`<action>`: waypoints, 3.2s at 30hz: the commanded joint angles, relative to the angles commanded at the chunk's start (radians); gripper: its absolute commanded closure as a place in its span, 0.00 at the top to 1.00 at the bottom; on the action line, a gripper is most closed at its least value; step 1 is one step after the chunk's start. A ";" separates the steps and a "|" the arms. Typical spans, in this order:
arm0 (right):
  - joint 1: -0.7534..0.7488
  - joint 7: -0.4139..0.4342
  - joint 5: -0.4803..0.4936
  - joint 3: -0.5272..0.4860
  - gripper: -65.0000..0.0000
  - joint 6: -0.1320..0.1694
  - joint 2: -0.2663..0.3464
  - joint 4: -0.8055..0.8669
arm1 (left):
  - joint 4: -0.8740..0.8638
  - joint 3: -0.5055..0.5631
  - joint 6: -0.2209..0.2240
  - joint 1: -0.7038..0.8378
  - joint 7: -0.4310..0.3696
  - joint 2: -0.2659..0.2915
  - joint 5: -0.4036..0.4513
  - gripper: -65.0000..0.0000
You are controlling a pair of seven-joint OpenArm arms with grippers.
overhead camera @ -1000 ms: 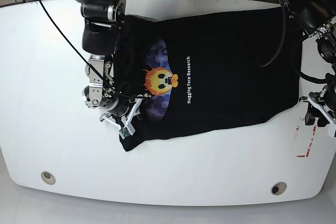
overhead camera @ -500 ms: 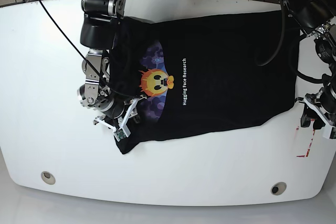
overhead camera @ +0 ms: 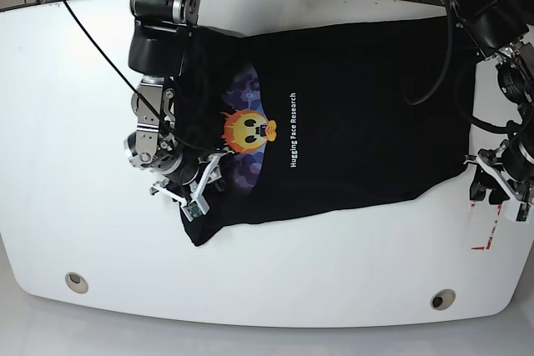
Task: Layout the t-shirt on the table in an organized manner, then fold the t-shirt properly
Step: 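Grasp the hem corners with the right and left grippers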
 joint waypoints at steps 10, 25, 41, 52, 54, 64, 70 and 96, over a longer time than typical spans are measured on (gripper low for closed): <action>0.049 -0.002 0.000 0.044 0.00 0.000 0.028 -0.035 | 0.000 0.000 0.000 -0.002 -0.002 0.000 0.000 0.37; 0.012 -0.126 -0.008 0.046 0.01 0.000 0.037 0.272 | 0.000 0.000 0.000 0.000 -0.002 0.000 0.000 0.37; -0.026 -0.124 0.000 0.049 0.00 0.000 0.130 0.287 | -0.055 -0.006 0.002 -0.003 -0.003 0.000 0.000 0.37; -0.048 -0.124 0.002 0.051 0.00 0.000 0.132 0.288 | -0.296 -0.054 0.068 -0.057 -0.003 0.000 -0.002 0.37; -0.049 -0.124 0.002 0.069 0.00 0.000 0.130 0.290 | -0.321 -0.054 0.069 -0.066 -0.003 0.000 -0.002 0.37; -0.051 -0.124 0.002 0.092 0.00 0.000 0.127 0.288 | -0.483 -0.054 0.097 -0.087 -0.084 -0.005 0.041 0.62; -0.051 -0.124 0.002 0.092 0.00 0.000 0.127 0.288 | -0.569 -0.051 0.121 -0.095 -0.135 -0.003 0.083 0.65; -0.051 -0.124 0.002 0.092 0.00 0.000 0.126 0.292 | -0.758 0.077 0.127 -0.169 -0.229 0.074 0.084 0.23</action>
